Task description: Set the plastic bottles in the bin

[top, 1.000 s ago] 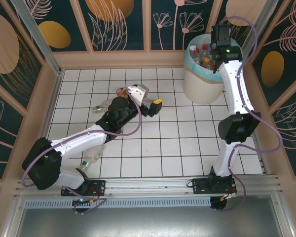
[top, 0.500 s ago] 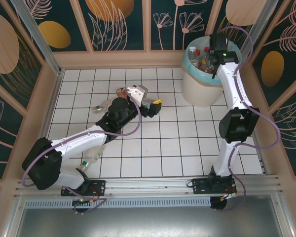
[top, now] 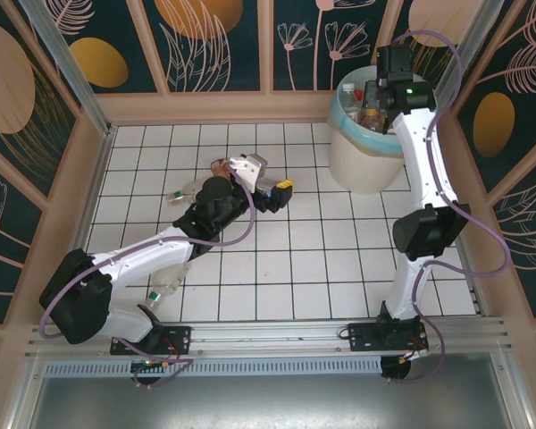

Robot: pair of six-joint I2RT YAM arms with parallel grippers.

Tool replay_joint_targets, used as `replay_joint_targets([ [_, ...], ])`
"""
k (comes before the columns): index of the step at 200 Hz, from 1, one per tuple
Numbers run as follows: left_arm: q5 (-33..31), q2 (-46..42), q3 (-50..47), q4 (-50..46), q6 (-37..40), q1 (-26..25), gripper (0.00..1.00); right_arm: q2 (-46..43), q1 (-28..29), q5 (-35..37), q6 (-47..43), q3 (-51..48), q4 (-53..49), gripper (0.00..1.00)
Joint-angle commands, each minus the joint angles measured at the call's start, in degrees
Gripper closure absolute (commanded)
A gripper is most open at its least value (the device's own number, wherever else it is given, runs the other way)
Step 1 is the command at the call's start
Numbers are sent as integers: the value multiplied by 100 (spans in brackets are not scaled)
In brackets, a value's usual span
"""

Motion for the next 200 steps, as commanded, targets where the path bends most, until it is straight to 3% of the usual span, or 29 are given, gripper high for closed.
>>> replay_joint_targets([
  [1,-88,-156,-70,166,-47,-12,1,-294,136,-127,31,80,-44,41],
  [24,-128,-154,-22,132,-94,-14,1,-471,393,-93,97,66,24,42],
  [45,-344,-43,398,-553,-280,-10,1,-855,677,-36,103,-208,287,42],
  [96,-935,-15,1127,-1726,-543,-14,1,-2344,1662,-90,156,-2073,1763,42],
  [126,-1382,-117,1553,-2900,-1160,-9,1,-3114,2290,-280,260,-3242,2394,43],
  [200,-2015,-1615,487,-4430,-2598,-16,1,-3934,3339,-1409,692,-5717,3920,43],
])
